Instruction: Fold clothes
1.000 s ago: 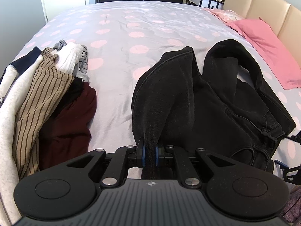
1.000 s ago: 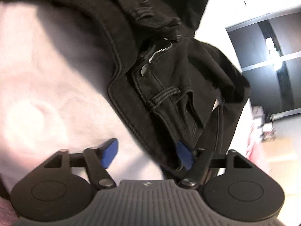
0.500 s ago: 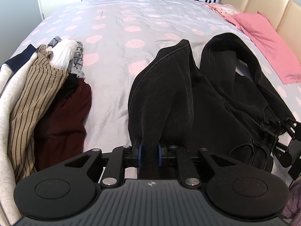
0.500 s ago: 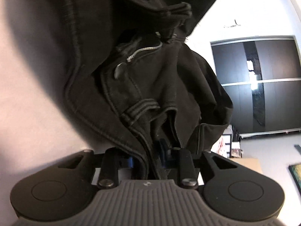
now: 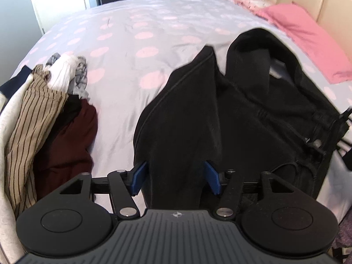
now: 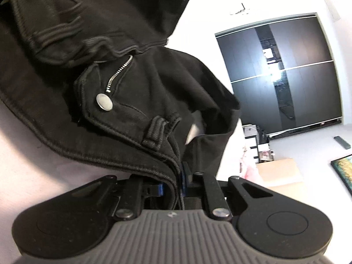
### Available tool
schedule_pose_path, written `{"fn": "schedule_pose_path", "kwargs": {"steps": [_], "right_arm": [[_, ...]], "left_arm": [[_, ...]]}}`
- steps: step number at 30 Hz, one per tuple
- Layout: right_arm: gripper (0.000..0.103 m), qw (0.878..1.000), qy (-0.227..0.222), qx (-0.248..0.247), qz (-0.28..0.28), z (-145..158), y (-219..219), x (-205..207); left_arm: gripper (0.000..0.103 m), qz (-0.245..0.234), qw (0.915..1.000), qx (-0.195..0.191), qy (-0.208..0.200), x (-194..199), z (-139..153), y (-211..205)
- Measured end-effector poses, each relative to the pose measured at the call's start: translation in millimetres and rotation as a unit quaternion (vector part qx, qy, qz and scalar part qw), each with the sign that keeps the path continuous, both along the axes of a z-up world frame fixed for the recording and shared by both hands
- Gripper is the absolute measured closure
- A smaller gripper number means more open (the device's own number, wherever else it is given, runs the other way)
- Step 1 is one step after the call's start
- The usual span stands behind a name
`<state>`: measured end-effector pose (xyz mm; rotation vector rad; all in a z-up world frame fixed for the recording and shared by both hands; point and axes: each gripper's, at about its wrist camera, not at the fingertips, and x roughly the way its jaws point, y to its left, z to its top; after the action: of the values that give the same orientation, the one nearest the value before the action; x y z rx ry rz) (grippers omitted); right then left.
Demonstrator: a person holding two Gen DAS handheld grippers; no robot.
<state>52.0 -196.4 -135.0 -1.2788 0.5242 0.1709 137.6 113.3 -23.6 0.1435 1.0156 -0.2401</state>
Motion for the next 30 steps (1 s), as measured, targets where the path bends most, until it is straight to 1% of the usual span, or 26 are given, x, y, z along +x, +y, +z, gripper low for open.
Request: {"fn": "schedule_pose_path", "kwargs": {"steps": [2,3,6,8,9,12,14,16,18,20,22,25,28,30], "right_arm": [[0.088,1.0,-0.006,-0.011,0.005,7,-3,1],[0.088,1.0,-0.005,-0.019,0.011,10,-5,0],[0.088,0.999,0.004,-0.047,0.027,17,-13,-1],[0.088,0.999,0.016,-0.045,0.017,25,-20,0],[0.088,0.999,0.016,-0.045,0.007,28,-25,4],[0.088,0.998,0.013,-0.047,-0.029,37,-45,19],[0.088,0.997,0.009,-0.051,-0.053,45,-63,29],[0.088,0.995,0.003,-0.059,-0.077,53,-82,39],[0.088,0.992,-0.003,-0.064,-0.107,62,-107,51],[0.088,0.988,-0.01,-0.08,-0.134,70,-135,64],[0.088,0.982,-0.017,-0.102,-0.16,76,-165,76],[0.088,0.97,-0.018,-0.144,-0.196,81,-209,94],[0.088,0.96,-0.002,-0.178,-0.216,75,-241,112],[0.088,0.959,0.023,-0.185,-0.213,65,-253,118]], "left_arm": [[0.045,0.001,0.9999,0.01,0.012,2,-9,-4],[0.042,-0.002,0.9997,0.016,0.017,3,-13,-6],[0.042,-0.011,0.999,0.033,0.027,6,-24,-13],[0.064,-0.007,0.999,0.031,0.032,10,-26,-11],[0.082,0.0,0.999,0.028,0.035,12,-27,-9],[0.093,0.025,0.9992,0.005,0.03,19,-20,2],[0.095,0.035,0.999,-0.017,0.023,20,-11,7],[0.096,0.033,0.9986,-0.039,0.016,19,-1,7],[0.096,0.019,0.9984,-0.052,0.012,17,9,3],[0.096,-0.007,0.9982,-0.058,0.012,14,16,-8],[0.096,-0.041,0.9973,-0.058,0.02,12,18,-24],[0.096,-0.095,0.9935,-0.05,0.036,14,11,-53],[0.096,-0.133,0.9894,-0.038,0.044,19,2,-80],[0.096,-0.143,0.9882,-0.029,0.048,23,-3,-92]]}}
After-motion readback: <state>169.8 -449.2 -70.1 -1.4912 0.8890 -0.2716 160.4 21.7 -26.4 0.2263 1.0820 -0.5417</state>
